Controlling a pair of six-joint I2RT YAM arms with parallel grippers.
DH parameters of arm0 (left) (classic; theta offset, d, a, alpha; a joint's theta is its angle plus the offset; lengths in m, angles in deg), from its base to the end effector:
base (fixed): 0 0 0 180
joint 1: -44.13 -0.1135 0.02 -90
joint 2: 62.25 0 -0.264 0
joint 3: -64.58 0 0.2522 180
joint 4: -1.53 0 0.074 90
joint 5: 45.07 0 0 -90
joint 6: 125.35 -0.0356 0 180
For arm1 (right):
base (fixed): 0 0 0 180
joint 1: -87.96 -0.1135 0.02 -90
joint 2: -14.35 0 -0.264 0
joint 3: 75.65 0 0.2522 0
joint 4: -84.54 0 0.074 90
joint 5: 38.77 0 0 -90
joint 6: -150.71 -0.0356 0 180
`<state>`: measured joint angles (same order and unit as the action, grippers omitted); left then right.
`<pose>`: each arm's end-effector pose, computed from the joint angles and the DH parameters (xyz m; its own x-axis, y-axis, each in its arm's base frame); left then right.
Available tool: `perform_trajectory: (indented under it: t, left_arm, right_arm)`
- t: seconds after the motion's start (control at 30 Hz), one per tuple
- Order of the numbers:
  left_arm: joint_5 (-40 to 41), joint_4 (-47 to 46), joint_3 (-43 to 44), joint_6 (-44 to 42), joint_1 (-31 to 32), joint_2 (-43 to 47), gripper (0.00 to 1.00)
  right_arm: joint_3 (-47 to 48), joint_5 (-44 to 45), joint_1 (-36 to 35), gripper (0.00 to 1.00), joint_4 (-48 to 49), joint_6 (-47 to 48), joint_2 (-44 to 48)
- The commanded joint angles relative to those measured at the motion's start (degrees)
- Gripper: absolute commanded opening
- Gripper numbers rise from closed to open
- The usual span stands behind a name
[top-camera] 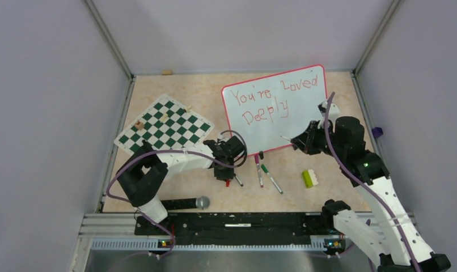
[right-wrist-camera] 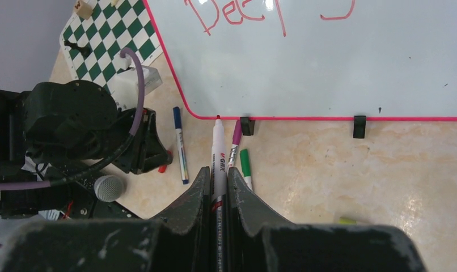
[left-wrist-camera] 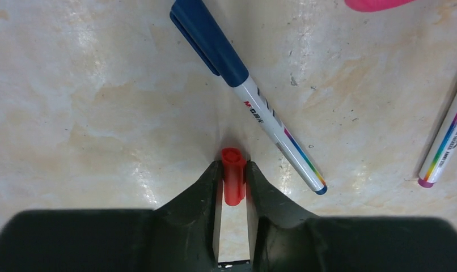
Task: Write a sentence on the whiteboard
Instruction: Pick up the pen cap from the center of the board, then insert the whiteboard marker without the cap into the pen cap.
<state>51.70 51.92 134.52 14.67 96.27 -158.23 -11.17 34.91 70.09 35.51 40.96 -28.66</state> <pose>0.1873 -0.2341 0.1590 -0.9711 0.0094 -0.2386 0.0357 0.9937 -0.1062 0.1469 0.0579 0.3358 -0.5941 0.1492 -0.7904 -0.3515 0.8357 0.4219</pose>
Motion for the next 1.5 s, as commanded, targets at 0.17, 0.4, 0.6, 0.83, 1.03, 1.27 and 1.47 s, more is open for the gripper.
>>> perform_trajectory:
  t: [0.17,0.4,0.6,0.83,1.03,1.27,1.47]
  left_arm:
    - [-2.2,-11.5,-11.2,6.3,-3.5,6.8,0.0]
    - [-4.8,-19.4,-17.1,9.7,-11.4,25.2,0.0]
    - [-8.9,-30.6,-20.3,18.8,-17.8,35.0,0.0]
    - [-16.5,-43.4,-21.9,30.2,-22.3,35.1,0.0]
    - [-22.8,-57.5,-27.3,42.9,-24.1,32.6,0.0]
    - [-25.8,-60.5,-28.1,45.0,-24.8,30.8,0.0]
    - [-26.4,-61.8,-27.8,45.3,-25.1,30.2,0.0]
  right_arm:
    - [0.9,-1.6,-0.3,0.0,2.0,-0.2,3.4]
    - [-5.7,-6.9,-2.9,0.0,12.8,-4.0,4.5]
    - [-12.4,-0.5,-13.5,0.0,25.8,-7.2,3.2]
    - [-14.4,12.7,-31.0,0.0,40.1,-4.0,-6.2]
    - [-15.2,20.5,-36.2,0.0,48.4,-2.1,-11.7]
    - [-13.8,22.5,-36.4,0.0,49.7,-1.1,-14.2]
    - [-14.0,22.6,-36.4,0.0,50.1,-0.9,-14.8]
